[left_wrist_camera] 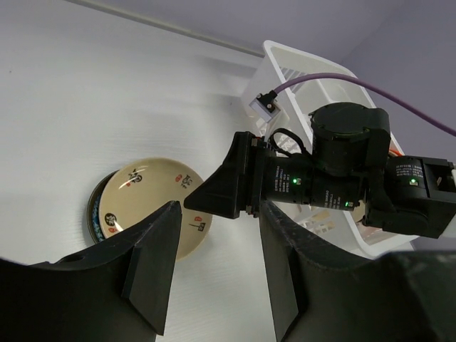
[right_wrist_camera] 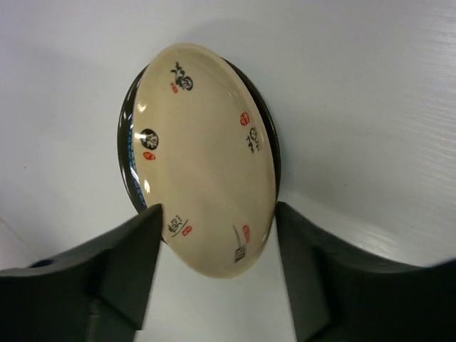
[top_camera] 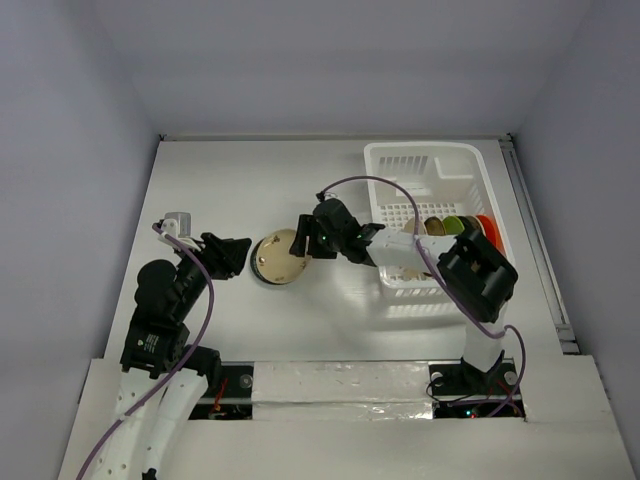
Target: Unload the plates from the dish rack
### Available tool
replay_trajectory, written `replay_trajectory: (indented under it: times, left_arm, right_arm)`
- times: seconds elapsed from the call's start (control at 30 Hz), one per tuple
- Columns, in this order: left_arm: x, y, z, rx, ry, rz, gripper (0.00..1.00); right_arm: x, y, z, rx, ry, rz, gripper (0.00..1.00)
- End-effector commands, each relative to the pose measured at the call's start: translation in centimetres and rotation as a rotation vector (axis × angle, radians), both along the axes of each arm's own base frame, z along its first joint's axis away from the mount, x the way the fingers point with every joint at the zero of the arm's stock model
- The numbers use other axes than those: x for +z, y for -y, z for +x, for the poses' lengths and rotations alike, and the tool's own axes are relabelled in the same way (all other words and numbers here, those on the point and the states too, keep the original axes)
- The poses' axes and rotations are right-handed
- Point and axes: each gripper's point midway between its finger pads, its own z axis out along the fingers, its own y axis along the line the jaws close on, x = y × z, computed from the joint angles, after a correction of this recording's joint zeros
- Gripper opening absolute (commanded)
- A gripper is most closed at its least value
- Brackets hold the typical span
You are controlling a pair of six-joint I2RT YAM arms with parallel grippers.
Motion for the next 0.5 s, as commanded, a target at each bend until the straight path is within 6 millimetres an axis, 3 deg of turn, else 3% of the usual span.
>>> replay_trajectory:
  times: [0.0, 0.13, 0.17, 0.23, 0.27, 0.33, 0.37, 0.4, 0.47]
  left_arm:
    - [2.3, 0.1, 0.0, -0.007, 0.075, -0.017, 0.44]
    - [2.2, 0.1, 0.0, -0.007, 0.074, -0.015, 0.44]
    - [2.2, 0.1, 0.0, -0.007, 0.073, -0.016, 0.44]
    - [2.2, 0.1, 0.0, -0.005, 0.073, -0.016, 0.44]
    - [2.2, 0.1, 0.0, -0.007, 0.073, -0.016, 0.44]
    - [2.3, 0.1, 0.0, -0.008, 0.075, -0.015, 0.44]
    - [2.2, 0.1, 0.0, -0.008, 0.074, -0.015, 0.44]
    - [2.2, 0.1, 0.0, -0.008, 0.073, -0.016, 0.44]
    - [2.3, 0.1, 0.0, -0.010, 0.075, -0.015, 0.44]
  right_arm:
    - [2.5, 0.6, 0.3, -0.017, 0.081, -0.010, 0.73]
    - [3.9, 3.0, 0.6, -0.071, 0.133, -0.118, 0.84]
    - [5.3, 3.6, 0.6, -0.083, 0.159, -0.117, 0.85]
    - [6.4, 5.3, 0.7, -0.118, 0.193, -0.166, 0.79]
    - [7.2, 6.1, 0.6, -0.133, 0.210, -0.178, 0.71]
    - [10.2, 8.8, 0.3, -0.190, 0.277, -0.200, 0.31]
    - [11.1, 10.1, 0.2, -0.217, 0.299, -0.218, 0.15]
    - [13.8, 11.7, -0.2, -0.258, 0.346, -0.206, 0.03]
    - [14.4, 15.9, -0.5, -0.351, 0.368, -0.306, 0.01]
